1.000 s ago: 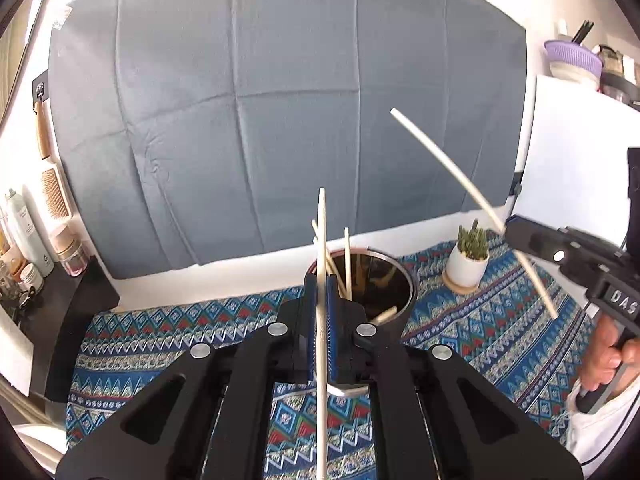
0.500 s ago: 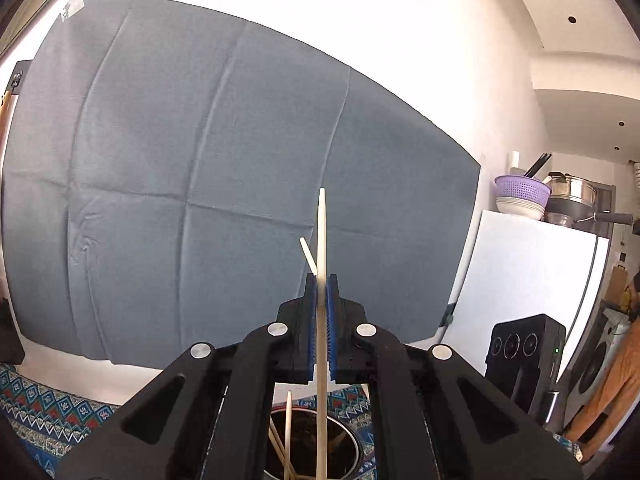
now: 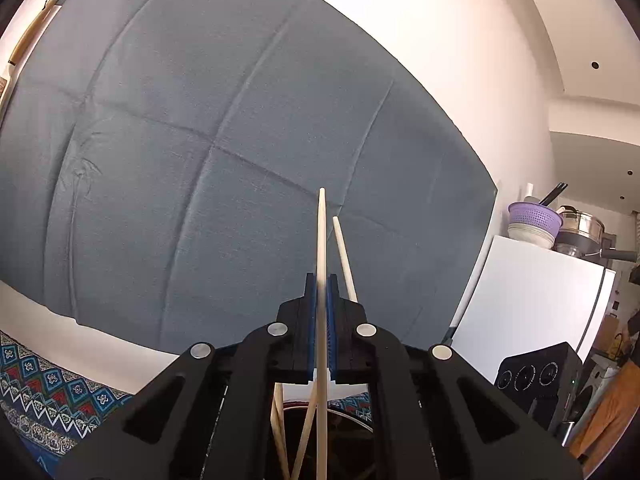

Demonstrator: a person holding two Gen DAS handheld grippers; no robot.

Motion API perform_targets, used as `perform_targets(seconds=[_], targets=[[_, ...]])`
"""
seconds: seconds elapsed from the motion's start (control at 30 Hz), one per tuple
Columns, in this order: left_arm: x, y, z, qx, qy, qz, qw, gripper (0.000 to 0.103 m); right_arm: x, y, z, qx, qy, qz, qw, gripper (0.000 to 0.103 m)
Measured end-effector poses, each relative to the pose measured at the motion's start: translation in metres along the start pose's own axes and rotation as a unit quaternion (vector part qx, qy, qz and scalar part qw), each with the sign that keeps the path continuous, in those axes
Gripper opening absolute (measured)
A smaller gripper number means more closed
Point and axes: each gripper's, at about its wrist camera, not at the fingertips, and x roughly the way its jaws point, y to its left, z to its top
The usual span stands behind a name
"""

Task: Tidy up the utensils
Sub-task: 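Open both tools to drop the sticks into the black cup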

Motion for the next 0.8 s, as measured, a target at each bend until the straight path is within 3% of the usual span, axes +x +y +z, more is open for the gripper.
perform_targets(seconds=[0.43, 0.67, 0.8], targets=[[-0.017, -0.003, -0.011, 0.046, 0.026, 0.031, 0.9981, 0.005, -0.006, 0.016, -0.006, -0.073, 0.055, -0.046, 0.995, 0.005], [-0.034, -0.017, -0.01, 0.093, 0.056, 0.07, 0.9916, 0.005, -0.02, 0.028, -0.007, -0.099, 0.09, -0.074, 0.988, 0.005], [-0.045, -0.019, -0.005, 0.09, 0.071, 0.09, 0.9893, 0.005, -0.029, 0.034, -0.01, -0.104, 0.098, -0.083, 0.986, 0.006]])
